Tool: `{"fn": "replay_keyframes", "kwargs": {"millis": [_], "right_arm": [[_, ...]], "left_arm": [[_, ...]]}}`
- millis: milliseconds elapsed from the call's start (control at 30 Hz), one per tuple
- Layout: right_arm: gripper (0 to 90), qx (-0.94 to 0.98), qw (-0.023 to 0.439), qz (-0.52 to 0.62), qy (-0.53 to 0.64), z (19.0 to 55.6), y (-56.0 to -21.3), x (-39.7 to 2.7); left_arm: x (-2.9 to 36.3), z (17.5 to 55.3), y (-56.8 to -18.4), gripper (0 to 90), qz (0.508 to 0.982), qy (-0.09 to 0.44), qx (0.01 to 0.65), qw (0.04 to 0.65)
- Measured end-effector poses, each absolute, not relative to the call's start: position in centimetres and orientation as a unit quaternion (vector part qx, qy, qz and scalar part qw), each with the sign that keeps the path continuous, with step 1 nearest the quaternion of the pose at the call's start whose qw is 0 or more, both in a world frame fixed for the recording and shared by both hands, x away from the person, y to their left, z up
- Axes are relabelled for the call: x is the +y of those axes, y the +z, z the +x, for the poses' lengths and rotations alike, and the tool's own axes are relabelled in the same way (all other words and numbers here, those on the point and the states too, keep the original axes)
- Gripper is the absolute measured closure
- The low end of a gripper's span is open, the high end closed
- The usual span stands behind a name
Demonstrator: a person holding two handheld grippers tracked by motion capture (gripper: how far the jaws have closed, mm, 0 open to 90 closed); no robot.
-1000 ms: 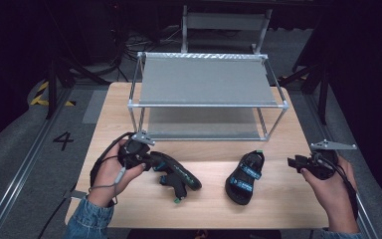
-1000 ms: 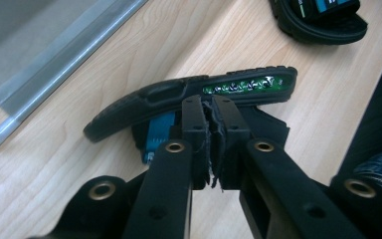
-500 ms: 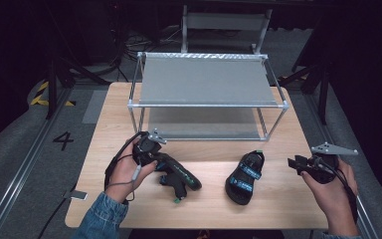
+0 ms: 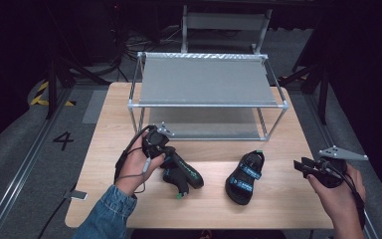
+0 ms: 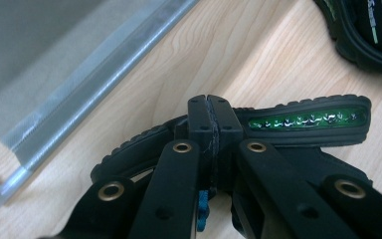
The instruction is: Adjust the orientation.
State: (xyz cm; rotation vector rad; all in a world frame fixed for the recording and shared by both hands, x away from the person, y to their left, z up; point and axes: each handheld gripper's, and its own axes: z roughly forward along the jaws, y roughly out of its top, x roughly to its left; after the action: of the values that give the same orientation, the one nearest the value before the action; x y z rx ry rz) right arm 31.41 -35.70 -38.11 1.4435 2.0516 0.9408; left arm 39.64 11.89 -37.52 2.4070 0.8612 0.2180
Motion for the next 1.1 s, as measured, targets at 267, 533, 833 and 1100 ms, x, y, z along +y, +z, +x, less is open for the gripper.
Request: {"fn": "replay_keyframes", "kwargs": {"millis": [267, 533, 833, 1100], "right_arm": [[64.0, 0.737, 0.238, 0.528, 0.350, 30.6, -37.4, -36.3], [63.1, 0.735, 0.239, 0.528, 0.352, 30.3, -37.5, -36.9], [63.0, 0.733, 0.234, 0.532, 0.353, 30.4, -37.8, -37.2], [62.4, 0.730, 0.236, 0.533, 0.357, 30.3, -37.6, -37.6]], "left_arm": [[10.0, 41.8, -37.3, 87.9, 0.901, 0.075, 0.323, 0.280], [8.2, 43.6, -37.8, 88.1, 0.904, 0.081, 0.321, 0.271], [6.9, 45.4, -38.8, 89.1, 0.904, 0.066, 0.327, 0.266], [5.9, 46.0, -39.4, 86.9, 0.906, 0.067, 0.328, 0.259]]}}
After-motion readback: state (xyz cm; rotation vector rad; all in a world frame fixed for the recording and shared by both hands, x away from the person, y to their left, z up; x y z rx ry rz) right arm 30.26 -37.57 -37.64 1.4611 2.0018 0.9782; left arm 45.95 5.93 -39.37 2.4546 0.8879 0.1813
